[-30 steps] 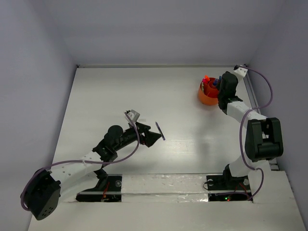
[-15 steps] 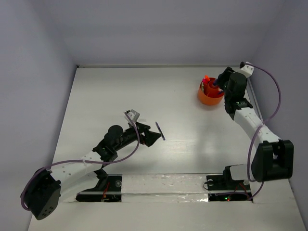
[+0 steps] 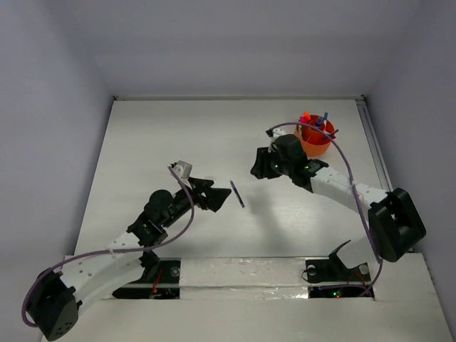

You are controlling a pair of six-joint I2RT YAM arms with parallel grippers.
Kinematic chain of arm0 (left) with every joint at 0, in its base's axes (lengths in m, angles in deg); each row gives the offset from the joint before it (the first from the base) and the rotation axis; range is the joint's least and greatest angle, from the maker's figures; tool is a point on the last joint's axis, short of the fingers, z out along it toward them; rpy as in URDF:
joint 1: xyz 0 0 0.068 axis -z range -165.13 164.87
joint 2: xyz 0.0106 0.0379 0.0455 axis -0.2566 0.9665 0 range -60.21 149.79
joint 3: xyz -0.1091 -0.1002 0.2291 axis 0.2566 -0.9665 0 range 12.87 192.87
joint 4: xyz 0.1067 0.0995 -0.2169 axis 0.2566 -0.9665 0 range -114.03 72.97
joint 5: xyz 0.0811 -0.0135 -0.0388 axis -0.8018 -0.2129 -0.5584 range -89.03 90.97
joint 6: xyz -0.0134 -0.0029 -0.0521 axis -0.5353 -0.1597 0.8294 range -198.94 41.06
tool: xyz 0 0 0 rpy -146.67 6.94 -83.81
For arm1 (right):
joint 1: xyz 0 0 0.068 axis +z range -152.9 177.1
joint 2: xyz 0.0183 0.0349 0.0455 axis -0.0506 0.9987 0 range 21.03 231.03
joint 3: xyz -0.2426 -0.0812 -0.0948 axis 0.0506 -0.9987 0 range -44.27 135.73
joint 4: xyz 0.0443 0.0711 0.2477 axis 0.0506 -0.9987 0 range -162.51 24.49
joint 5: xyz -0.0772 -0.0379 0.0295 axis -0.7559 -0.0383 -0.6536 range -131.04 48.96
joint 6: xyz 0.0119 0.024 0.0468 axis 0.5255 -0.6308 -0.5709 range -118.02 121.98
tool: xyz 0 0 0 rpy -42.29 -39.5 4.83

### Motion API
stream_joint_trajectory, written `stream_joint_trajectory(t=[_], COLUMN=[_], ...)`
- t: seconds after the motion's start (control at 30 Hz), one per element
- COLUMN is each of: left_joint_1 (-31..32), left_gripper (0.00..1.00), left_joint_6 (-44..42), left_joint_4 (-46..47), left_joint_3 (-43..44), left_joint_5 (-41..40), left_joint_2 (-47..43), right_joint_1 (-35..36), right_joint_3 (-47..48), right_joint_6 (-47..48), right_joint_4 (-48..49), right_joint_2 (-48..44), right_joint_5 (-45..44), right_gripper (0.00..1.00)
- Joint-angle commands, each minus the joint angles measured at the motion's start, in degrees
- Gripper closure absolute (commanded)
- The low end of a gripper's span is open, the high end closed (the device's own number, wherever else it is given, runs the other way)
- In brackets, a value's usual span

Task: Sort the stationery into containers
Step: Pick up the pen from the center of the board.

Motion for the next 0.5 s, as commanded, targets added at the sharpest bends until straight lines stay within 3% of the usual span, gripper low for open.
stream_joint_trajectory(t=[0.0,0.17,0.47], left_joint_1=[0.2,0.2,0.2], left_gripper=[0.12,0.12,0.13], left_joint_6=[1.7,2.6,5.9], left_joint_4=[-3.5,-10.0,-16.6], left_joint_3=[2.2,3.7,3.2], left_joint_5=[-6.2,-9.2,-10.8], left_joint_2=[-4.9,-8.0,-11.3], right_joint_1=[4.8,9.8,13.6], right_joint_3=[4.7,10.1,17.4], right_joint_6=[3.1,4.8,4.9], right_joint_4=[-5.2,-9.2,-13.8], right_joint_2=[2.8,10.5,22.5], right_joint_5=[4.0,-0.5,-6.3], right_gripper=[0.46,0.38,0.40])
